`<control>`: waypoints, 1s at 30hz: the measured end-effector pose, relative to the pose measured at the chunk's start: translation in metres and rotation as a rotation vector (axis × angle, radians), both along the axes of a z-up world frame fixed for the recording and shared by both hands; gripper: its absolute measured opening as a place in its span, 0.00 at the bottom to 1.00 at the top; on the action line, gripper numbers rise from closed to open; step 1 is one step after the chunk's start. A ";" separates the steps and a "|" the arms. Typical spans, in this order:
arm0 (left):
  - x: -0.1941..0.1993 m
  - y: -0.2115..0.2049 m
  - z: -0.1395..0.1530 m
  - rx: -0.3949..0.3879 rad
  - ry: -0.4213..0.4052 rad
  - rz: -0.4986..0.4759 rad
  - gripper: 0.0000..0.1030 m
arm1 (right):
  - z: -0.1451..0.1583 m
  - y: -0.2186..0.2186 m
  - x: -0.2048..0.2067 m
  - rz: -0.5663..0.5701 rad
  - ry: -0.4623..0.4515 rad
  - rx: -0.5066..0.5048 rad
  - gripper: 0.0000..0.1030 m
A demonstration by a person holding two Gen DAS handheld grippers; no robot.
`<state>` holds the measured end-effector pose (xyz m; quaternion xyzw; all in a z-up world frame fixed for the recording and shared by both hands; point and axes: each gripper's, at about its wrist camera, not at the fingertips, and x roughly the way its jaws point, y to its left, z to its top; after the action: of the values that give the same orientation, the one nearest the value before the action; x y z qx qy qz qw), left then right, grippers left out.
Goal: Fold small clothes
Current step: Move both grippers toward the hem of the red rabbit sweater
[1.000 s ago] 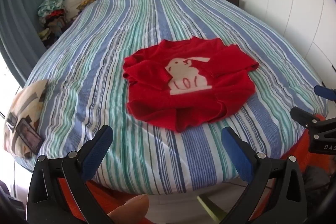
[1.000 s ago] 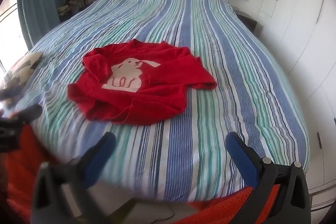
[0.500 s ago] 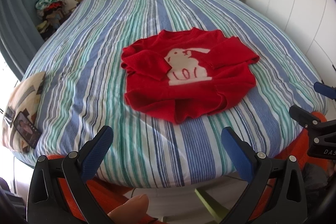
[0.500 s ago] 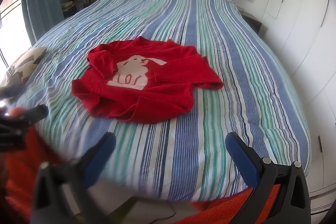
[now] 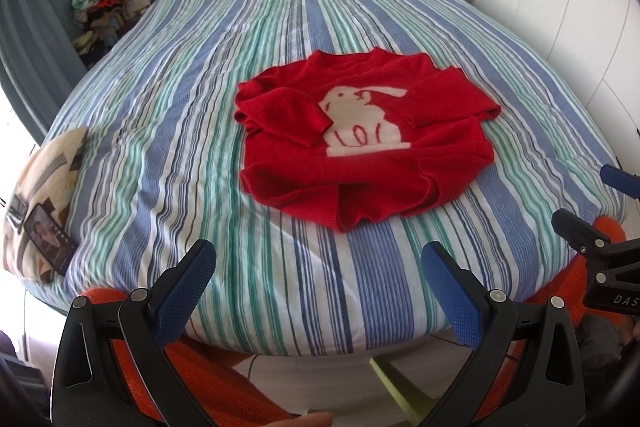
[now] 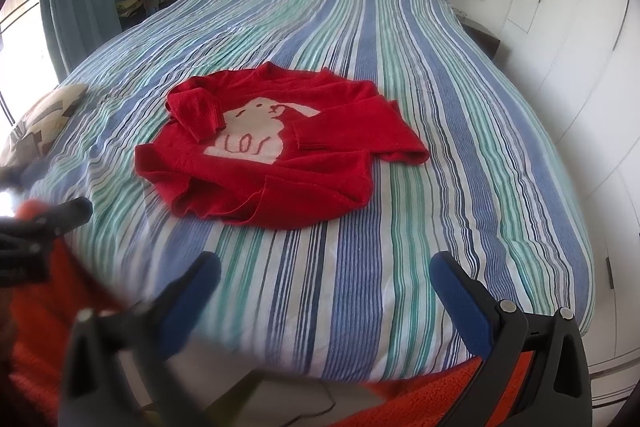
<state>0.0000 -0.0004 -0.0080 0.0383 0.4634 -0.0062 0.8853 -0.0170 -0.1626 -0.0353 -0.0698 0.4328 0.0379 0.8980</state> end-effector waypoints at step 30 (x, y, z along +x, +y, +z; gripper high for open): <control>-0.001 0.003 -0.001 0.006 -0.006 0.015 0.99 | 0.001 0.002 -0.003 0.023 -0.008 0.027 1.00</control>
<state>-0.0007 0.0031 -0.0085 0.0374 0.4610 0.0021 0.8866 -0.0200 -0.1607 -0.0339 -0.0626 0.4277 0.0536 0.9002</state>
